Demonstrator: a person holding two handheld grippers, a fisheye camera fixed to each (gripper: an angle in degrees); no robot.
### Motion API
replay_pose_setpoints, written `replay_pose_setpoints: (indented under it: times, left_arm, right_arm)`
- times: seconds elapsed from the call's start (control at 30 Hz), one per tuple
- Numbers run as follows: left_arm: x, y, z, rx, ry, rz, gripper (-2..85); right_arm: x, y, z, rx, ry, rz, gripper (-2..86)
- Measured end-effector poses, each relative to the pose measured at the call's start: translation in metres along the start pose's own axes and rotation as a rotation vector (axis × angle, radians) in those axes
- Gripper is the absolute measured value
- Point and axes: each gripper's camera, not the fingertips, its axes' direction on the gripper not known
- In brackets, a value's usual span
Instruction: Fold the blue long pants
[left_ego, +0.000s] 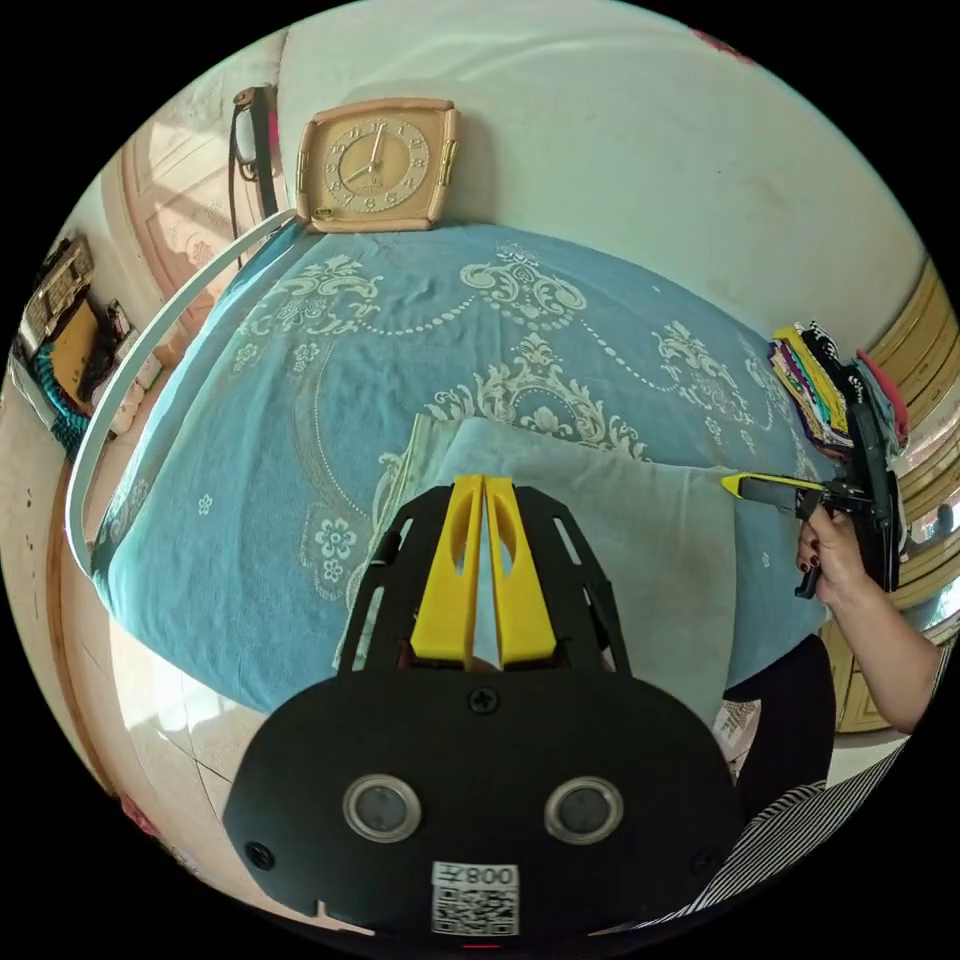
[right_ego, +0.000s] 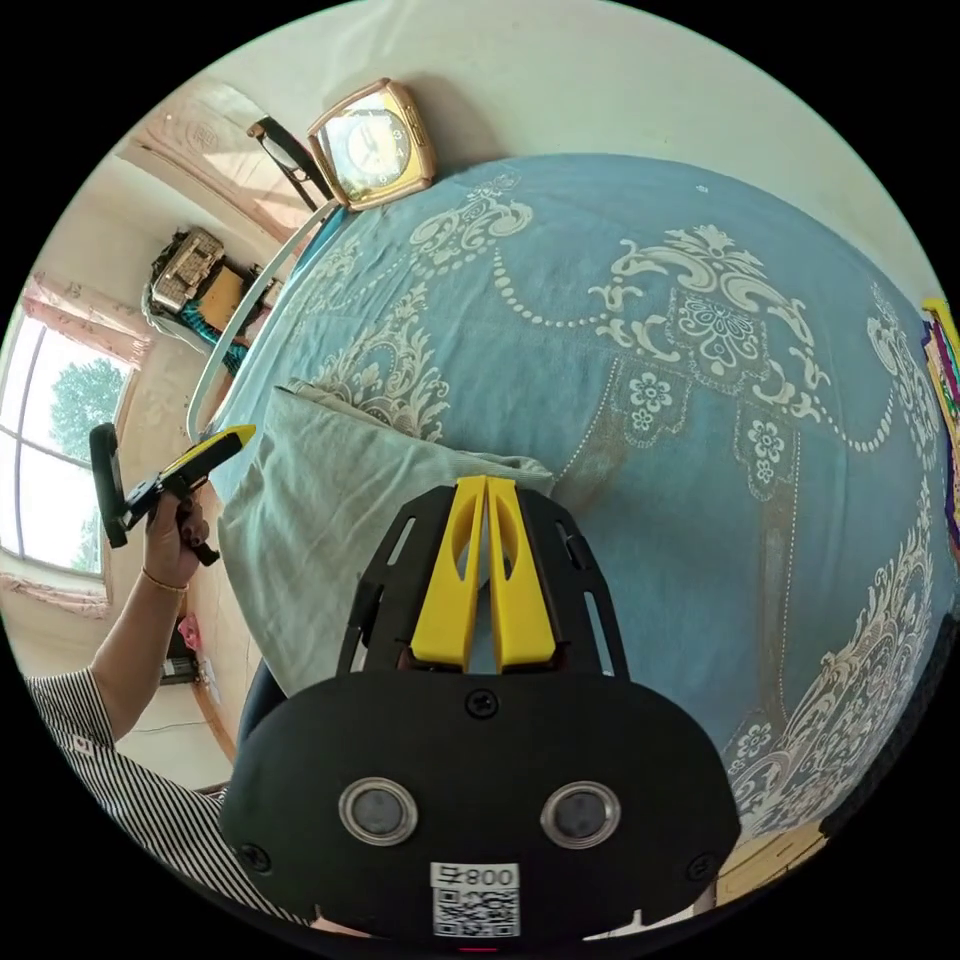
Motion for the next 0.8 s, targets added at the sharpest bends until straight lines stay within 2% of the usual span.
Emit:
replay_pose_setpoints:
  times: [0.1,0.27,0.43,0.53,0.57,0.63,0.7,0.8]
  left_arm:
    - [0.008,-0.019,0.037,-0.137,-0.074,0.073,0.1]
    - [0.012,-0.007,0.028,-0.101,-0.074,0.067,0.1]
    - [0.019,0.048,-0.004,0.01,0.084,0.081,0.1]
    - [0.027,0.079,0.014,-0.102,0.063,0.087,0.1]
    - [0.026,0.088,0.029,-0.152,0.053,0.073,0.1]
    - [0.02,0.091,0.033,-0.112,0.072,0.047,0.1]
    - [0.014,0.085,0.036,-0.164,0.084,0.026,0.1]
    - [0.006,0.089,0.024,-0.112,0.068,0.023,0.2]
  right_arm:
    - [0.026,-0.003,0.006,-0.077,-0.075,0.03,0.1]
    - [0.034,0.004,-0.042,-0.056,-0.091,0.016,0.0]
    - [0.054,0.082,-0.113,0.043,-0.312,0.041,0.0]
    - [0.037,0.123,-0.119,-0.027,-0.465,-0.008,0.1]
    - [0.03,0.128,-0.114,-0.07,-0.468,-0.027,0.1]
    - [0.004,0.14,-0.086,-0.268,-0.346,-0.12,0.1]
    - [0.011,0.142,-0.093,-0.25,-0.358,-0.08,0.2]
    - [0.026,0.149,-0.133,-0.208,-0.38,-0.064,0.6]
